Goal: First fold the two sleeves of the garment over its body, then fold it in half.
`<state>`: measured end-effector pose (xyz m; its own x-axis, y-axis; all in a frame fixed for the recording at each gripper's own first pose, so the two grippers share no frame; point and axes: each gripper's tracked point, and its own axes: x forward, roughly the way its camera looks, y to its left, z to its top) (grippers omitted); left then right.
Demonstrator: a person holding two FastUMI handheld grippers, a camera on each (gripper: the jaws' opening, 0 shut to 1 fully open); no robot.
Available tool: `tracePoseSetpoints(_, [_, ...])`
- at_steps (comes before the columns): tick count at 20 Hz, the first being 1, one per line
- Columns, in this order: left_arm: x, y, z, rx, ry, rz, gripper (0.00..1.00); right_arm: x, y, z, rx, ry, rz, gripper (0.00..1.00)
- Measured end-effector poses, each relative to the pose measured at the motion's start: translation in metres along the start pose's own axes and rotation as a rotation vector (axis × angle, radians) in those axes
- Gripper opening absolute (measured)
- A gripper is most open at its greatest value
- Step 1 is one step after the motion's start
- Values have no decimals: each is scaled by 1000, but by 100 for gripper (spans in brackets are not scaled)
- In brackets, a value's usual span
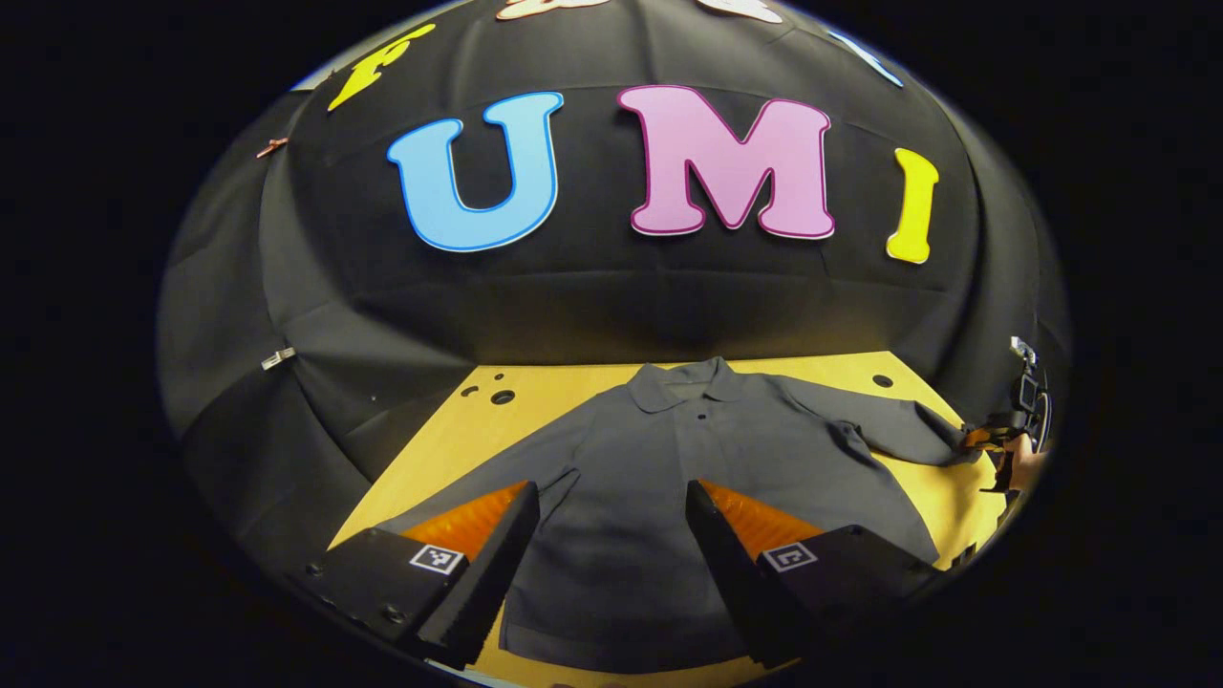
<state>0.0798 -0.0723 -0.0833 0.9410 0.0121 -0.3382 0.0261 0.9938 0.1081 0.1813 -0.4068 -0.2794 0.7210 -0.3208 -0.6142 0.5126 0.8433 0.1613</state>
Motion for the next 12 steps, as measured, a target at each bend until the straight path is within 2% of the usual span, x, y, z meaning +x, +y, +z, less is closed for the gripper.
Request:
tracePoseSetpoints(3, [-5, 5, -3, -35, -8, 11, 98, -27, 15, 13, -38, -15, 2, 8])
tracePoseSetpoints(6, [-10, 9, -8, -61, -14, 17, 97, -50, 46, 35, -71, -63, 34, 8])
tracePoseSetpoints(9, [-12, 11, -15, -76, -22, 12, 98, -90, 77, 54, -172, -119, 92, 8])
tracePoseSetpoints(12, [-17, 22, -25, -114, -16, 32, 98, -115, 114, 64, -231, -118, 162, 8])
